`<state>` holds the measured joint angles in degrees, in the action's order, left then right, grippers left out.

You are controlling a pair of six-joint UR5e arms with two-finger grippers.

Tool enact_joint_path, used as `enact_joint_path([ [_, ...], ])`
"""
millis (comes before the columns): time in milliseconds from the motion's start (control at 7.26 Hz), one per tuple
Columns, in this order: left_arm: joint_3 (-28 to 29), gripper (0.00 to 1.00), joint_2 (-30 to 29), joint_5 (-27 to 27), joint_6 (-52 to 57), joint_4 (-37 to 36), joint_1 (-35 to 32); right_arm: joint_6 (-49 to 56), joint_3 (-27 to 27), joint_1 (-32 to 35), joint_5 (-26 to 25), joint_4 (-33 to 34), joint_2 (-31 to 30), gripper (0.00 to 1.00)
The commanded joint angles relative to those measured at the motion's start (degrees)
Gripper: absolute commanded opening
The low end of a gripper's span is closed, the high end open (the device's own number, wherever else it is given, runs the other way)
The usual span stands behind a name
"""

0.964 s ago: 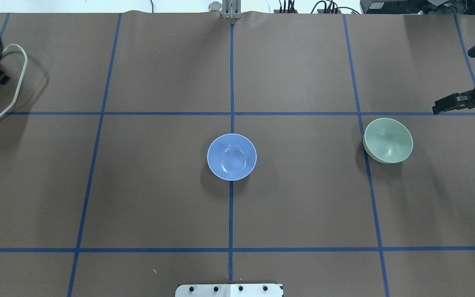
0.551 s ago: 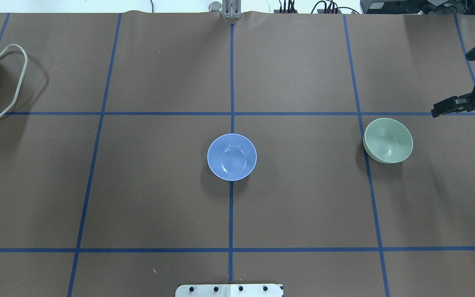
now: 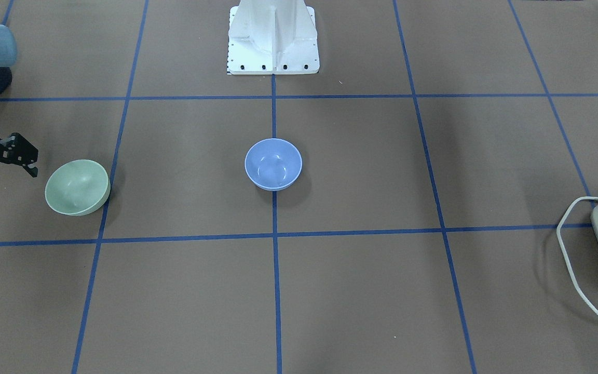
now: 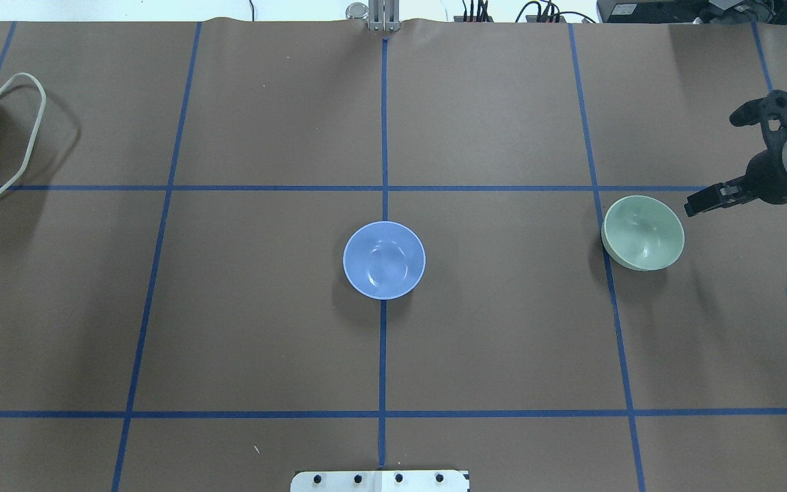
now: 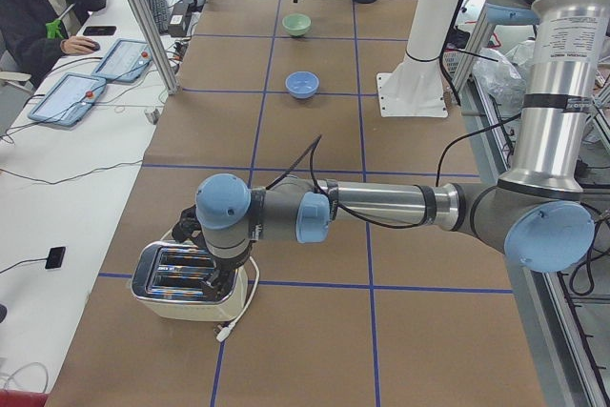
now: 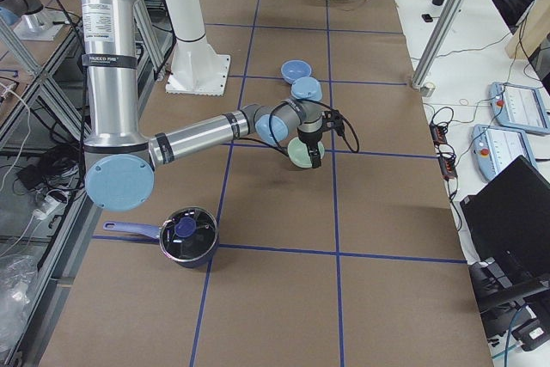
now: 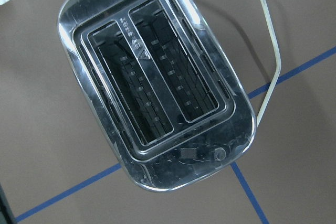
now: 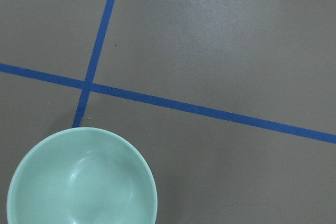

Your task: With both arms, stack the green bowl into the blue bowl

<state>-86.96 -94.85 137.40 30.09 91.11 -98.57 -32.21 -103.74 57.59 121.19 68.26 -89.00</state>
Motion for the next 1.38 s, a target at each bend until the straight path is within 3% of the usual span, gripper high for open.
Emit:
enact_joint_path([
  [0,0.38,0.99,0.90,0.94,0.32,0.38,-0.83,-0.57,8.77,-3.26,-0.34,-12.92,0.40,1.00],
  [138,0.38,0.99,1.07,1.02,0.41,0.38,-0.83,-1.61,9.51,-3.71,-0.25,-13.85,0.84,0.89],
  [275,0.47,0.99,1.60,1.03,0.41,1.51,-0.83,-2.06,9.52,-3.97,-0.08,-13.85,0.93,0.52],
  [413,0.64,0.99,2.82,1.03,0.15,3.87,-0.75,-2.06,9.52,-3.97,-0.07,-13.85,0.85,0.01],
  [826,1.17,0.99,3.71,1.03,-1.42,5.22,-0.75,-2.06,9.17,-3.89,0.28,-13.77,0.85,0.00],
  [1101,0.57,0.99,4.15,1.11,-12.47,5.48,-0.75,-2.15,8.21,-3.89,0.71,-13.68,1.02,0.00],
  [1239,0.30,0.99,4.59,1.11,-12.86,5.57,-0.75,-3.98,7.16,-2.58,2.37,-13.68,2.06,0.00],
])
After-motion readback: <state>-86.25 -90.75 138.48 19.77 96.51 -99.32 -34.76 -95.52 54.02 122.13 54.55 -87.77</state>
